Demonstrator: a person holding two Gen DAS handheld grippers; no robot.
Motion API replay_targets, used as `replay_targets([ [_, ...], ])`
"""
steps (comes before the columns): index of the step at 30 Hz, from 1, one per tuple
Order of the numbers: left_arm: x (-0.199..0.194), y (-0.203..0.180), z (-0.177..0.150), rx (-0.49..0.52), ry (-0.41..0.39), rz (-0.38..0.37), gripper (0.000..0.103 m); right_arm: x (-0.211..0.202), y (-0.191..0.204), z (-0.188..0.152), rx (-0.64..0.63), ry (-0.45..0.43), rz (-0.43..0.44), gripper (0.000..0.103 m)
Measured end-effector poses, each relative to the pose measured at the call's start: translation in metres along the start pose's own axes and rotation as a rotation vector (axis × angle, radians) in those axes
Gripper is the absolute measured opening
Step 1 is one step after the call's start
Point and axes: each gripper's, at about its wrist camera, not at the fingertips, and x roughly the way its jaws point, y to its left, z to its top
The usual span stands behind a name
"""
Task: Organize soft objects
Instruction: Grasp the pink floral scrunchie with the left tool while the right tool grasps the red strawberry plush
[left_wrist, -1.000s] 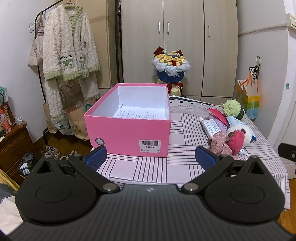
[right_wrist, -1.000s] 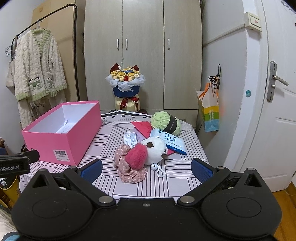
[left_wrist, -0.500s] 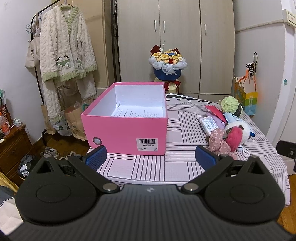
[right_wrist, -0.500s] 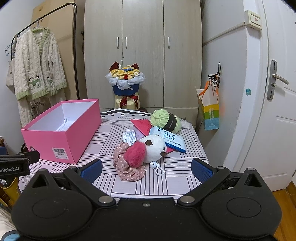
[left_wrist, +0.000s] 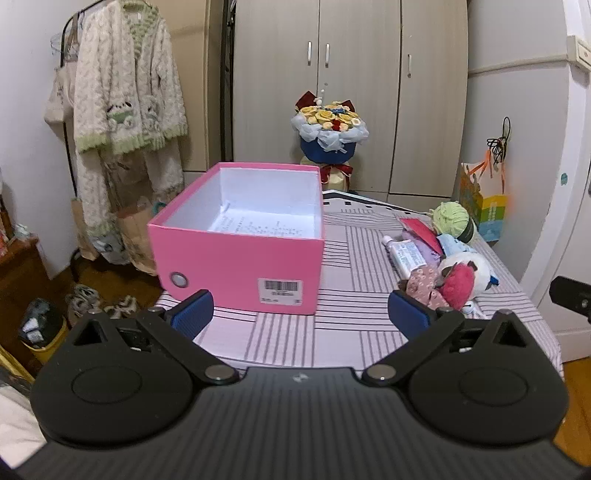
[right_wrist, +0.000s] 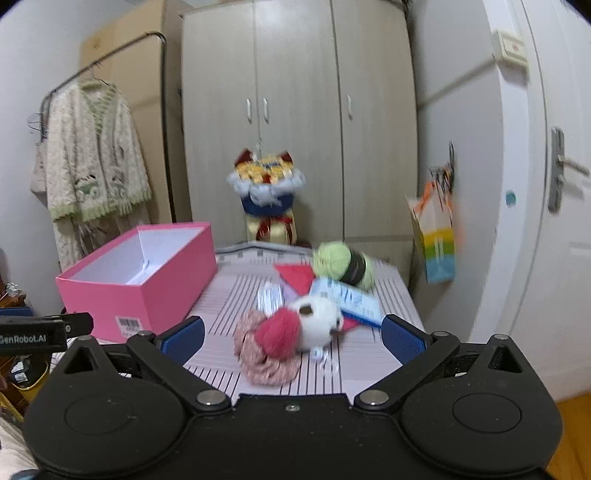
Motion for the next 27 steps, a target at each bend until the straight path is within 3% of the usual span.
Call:
replay_targets([
  [4, 0.019, -0.011, -0.005, 0.02, -0.014, -0.02, 0.101, 0.012, -0.009, -0.008, -0.055, -0.067, 0.048, 0.103],
  [6, 0.027, -0.014, -0.007, 0.022, -0.016, -0.071, 0.101, 0.021, -0.012, -0.009, -0.075, -0.046, 0.073, 0.092],
  [12, 0.049, -0.028, -0.014, 0.039, -0.071, -0.196, 0.102, 0.05, -0.024, -0.01, -0.062, 0.01, 0.171, 0.09],
  [17, 0.082, -0.054, -0.028, 0.11, -0.061, -0.303, 0.098, 0.085, -0.027, -0.01, -0.036, 0.087, 0.261, 0.079],
  [27, 0.137, -0.097, -0.049, 0.3, -0.06, -0.367, 0.098, 0.146, -0.036, -0.009, -0.021, 0.256, 0.353, 0.075],
])
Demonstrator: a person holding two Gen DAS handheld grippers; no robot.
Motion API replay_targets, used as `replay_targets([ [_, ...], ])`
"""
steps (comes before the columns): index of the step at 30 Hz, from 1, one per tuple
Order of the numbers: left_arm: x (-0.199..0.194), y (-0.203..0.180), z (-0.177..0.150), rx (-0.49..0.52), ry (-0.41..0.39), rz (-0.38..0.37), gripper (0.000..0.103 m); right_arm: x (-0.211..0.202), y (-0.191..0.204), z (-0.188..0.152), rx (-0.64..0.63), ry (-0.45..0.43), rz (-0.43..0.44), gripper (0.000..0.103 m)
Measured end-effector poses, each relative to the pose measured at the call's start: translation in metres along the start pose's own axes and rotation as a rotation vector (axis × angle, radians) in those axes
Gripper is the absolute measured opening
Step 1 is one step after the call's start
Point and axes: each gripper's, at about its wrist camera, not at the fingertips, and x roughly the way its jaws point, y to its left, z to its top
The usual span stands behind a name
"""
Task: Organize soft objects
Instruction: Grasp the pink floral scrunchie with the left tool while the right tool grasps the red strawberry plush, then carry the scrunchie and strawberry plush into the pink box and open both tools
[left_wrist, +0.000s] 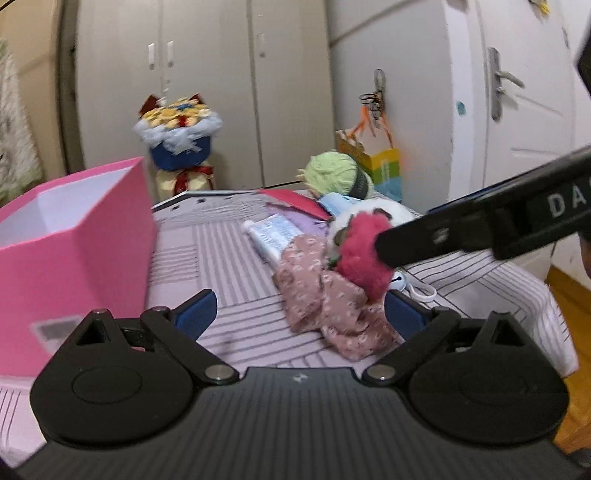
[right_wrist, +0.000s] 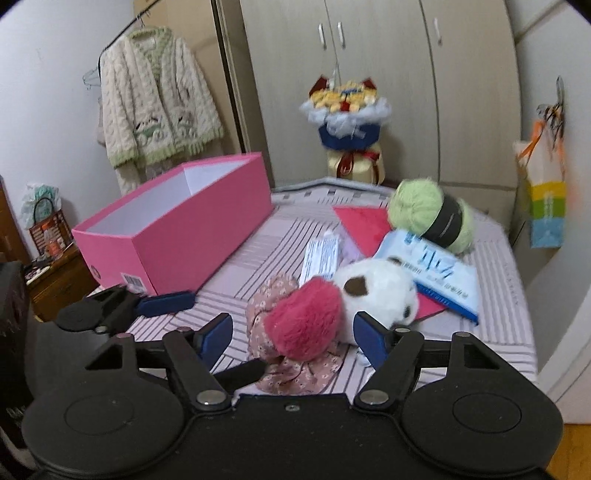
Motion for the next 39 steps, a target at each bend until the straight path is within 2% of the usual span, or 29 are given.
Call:
replay_targets([
  [4, 0.022, -0.016, -0.004, 0.084, -0.001, -0.007, 0.098, 0.02, -0.006, -0.002, 0.054, 0.037, 0.009, 0.074],
  [8, 0.04, -0.024, -0.008, 0.114, 0.004, -0.035, 0.095, 0.036, -0.019, -0.004, 0.15, 0.069, 0.042, 0.074],
  [11, 0.043, -0.029, -0.011, 0.137, 0.001, -0.003, 0.092, 0.042, -0.027, -0.006, 0.212, 0.075, 0.057, 0.071],
  [14, 0.044, -0.033, -0.012, 0.15, -0.001, 0.014, 0.082, 0.045, -0.035, -0.008, 0.25, 0.061, 0.067, 0.064],
  [16, 0.045, -0.03, -0.012, 0.117, 0.015, -0.007, 0.065, 0.044, -0.035, -0.009, 0.247, 0.044, 0.067, 0.062],
  [17, 0.047, -0.027, -0.011, 0.092, 0.024, -0.016, 0.061, 0.044, -0.033, -0.01, 0.239, 0.04, 0.064, 0.057],
  [18, 0.048, -0.025, -0.011, 0.065, 0.032, -0.027, 0.052, 0.044, -0.032, -0.011, 0.234, 0.037, 0.063, 0.048],
  [19, 0.048, -0.023, -0.01, 0.047, 0.036, -0.034, 0.045, 0.043, -0.031, -0.012, 0.233, 0.033, 0.071, 0.045],
  [20, 0.048, -0.021, -0.01, 0.039, 0.038, -0.034, 0.042, 0.042, -0.029, -0.013, 0.232, 0.026, 0.075, 0.043],
  [22, 0.048, -0.021, -0.01, 0.045, 0.04, -0.029, 0.029, 0.037, -0.029, -0.013, 0.224, 0.007, 0.076, 0.04],
  [24, 0.047, -0.019, -0.01, 0.036, 0.044, -0.022, 0.024, 0.033, -0.03, -0.013, 0.218, -0.006, 0.081, 0.04],
  [31, 0.035, 0.001, -0.011, -0.05, 0.05, 0.021, 0.022, 0.011, -0.022, -0.011, 0.147, -0.061, 0.098, 0.04],
  [39, 0.01, 0.03, -0.007, -0.157, 0.068, 0.003, 0.022, 0.011, -0.009, -0.02, 0.085, -0.037, 0.075, 0.04],
])
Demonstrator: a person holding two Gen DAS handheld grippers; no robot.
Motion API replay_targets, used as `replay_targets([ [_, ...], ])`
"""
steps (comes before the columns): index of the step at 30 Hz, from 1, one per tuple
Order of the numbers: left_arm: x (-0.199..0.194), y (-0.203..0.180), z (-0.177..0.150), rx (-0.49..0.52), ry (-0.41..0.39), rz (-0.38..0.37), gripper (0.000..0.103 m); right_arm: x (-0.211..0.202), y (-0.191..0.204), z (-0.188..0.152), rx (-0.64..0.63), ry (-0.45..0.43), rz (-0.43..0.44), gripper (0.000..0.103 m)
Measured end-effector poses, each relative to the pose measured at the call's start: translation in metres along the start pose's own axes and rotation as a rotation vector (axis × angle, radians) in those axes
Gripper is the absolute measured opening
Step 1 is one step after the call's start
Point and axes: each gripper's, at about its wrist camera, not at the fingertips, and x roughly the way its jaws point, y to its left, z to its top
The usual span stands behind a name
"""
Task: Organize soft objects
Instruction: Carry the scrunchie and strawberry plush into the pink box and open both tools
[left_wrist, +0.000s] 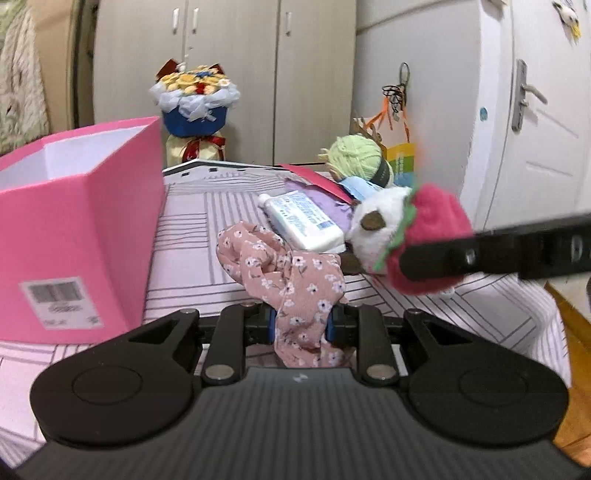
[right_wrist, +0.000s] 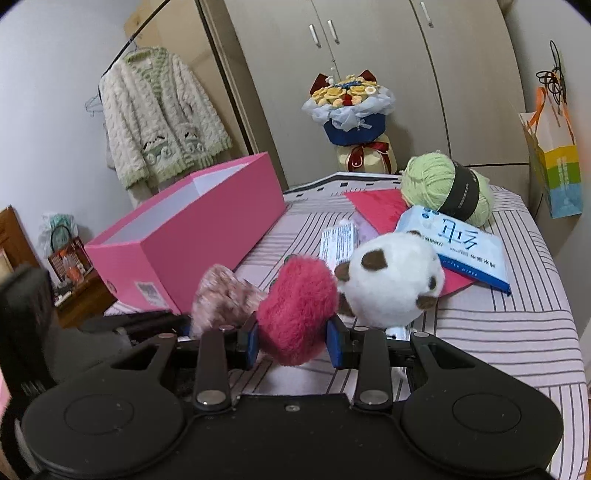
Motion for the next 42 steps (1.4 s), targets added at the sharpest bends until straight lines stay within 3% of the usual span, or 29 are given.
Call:
replay_targets([
  [8, -0.023, 0.023, -0.003, -0.048, 0.071, 0.0, 0.022, 0.003, 0.018, -0.016, -0.11, 0.051, -0.057, 0.04],
  [14, -0.038, 0.039, -0.006, -0.067, 0.147, -0.008, 0.022, 0.003, 0.027, -0.018, -0.061, 0.109, 0.033, 0.04],
  [21, -0.061, 0.059, 0.002, -0.087, 0.226, -0.053, 0.022, 0.005, 0.055, -0.009, -0.12, 0.162, 0.102, 0.04],
  [31, -0.111, 0.087, 0.029, -0.043, 0.216, -0.053, 0.022, -0.001, 0.101, 0.022, -0.27, 0.183, 0.184, 0.04],
  [37, -0.137, 0.098, 0.056, 0.008, 0.165, -0.033, 0.022, 0.004, 0.122, 0.048, -0.312, 0.186, 0.231, 0.04],
  [42, -0.146, 0.111, 0.088, 0.034, 0.116, -0.015, 0.022, 0.018, 0.14, 0.078, -0.347, 0.158, 0.221, 0.04],
])
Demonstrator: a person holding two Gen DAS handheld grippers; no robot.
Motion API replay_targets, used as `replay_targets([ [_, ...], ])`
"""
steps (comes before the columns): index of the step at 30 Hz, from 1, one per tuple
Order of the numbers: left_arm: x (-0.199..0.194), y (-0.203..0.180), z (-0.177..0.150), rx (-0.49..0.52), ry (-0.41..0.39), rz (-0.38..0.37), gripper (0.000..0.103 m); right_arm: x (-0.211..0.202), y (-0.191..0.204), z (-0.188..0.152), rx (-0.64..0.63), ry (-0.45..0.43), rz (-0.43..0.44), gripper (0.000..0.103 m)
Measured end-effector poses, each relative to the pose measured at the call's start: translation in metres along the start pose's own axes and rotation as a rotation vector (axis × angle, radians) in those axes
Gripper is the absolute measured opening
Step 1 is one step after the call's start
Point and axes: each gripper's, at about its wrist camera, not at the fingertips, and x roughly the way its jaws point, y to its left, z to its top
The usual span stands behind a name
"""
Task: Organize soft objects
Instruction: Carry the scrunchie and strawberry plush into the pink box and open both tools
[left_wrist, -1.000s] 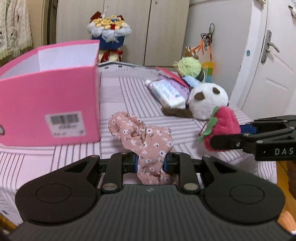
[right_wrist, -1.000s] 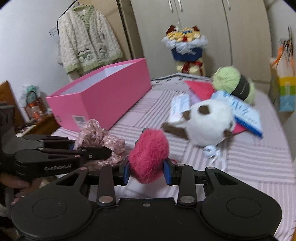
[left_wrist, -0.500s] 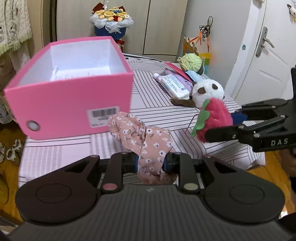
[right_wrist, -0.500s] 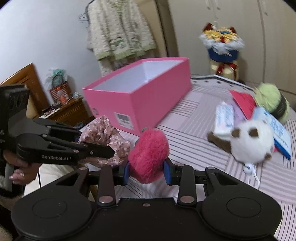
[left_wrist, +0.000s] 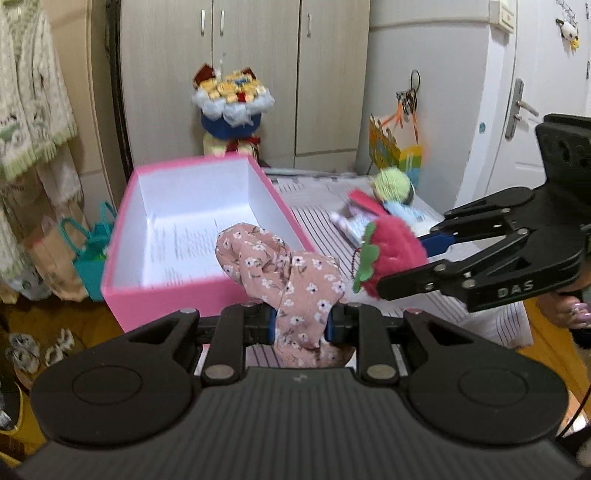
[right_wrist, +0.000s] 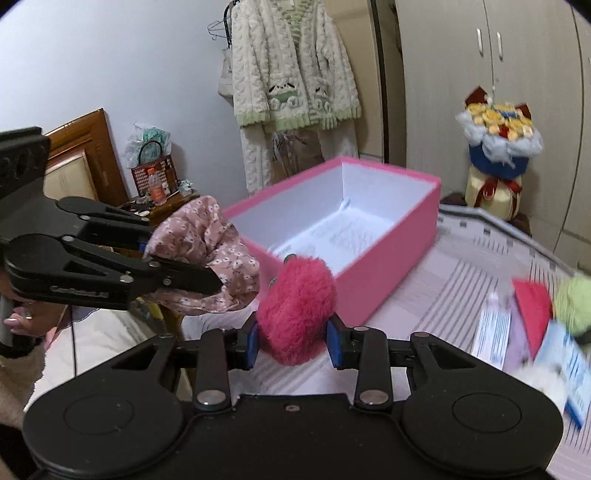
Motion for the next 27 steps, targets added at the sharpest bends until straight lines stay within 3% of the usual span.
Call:
replay_targets([
  [4, 0.003, 0.017, 0.026, 0.001, -0.048, 0.021, 0.022, 0.019, -0.007, 0.033, -0.035, -0.004, -0.028, 0.04],
  [8, 0.031, 0.044, 0.051, -0.059, -0.066, 0.053, 0.022, 0.048, -0.017, 0.062, -0.085, 0.011, -0.06, 0.04],
  [13, 0.089, 0.086, 0.075, -0.168, -0.022, 0.038, 0.022, 0.096, -0.033, 0.093, -0.16, 0.091, -0.097, 0.04],
  [16, 0.124, 0.101, 0.087, -0.187, -0.013, 0.077, 0.022, 0.129, -0.047, 0.107, -0.179, 0.146, -0.09, 0.04],
  [19, 0.153, 0.12, 0.095, -0.275, 0.049, 0.026, 0.022, 0.163, -0.055, 0.115, -0.237, 0.2, -0.109, 0.04],
  [23, 0.195, 0.14, 0.102, -0.349, 0.114, 0.062, 0.022, 0.202, -0.064, 0.121, -0.332, 0.258, -0.159, 0.04],
  [27, 0.226, 0.162, 0.102, -0.424, 0.161, 0.035, 0.022, 0.234, -0.075, 0.123, -0.4, 0.343, -0.183, 0.04],
])
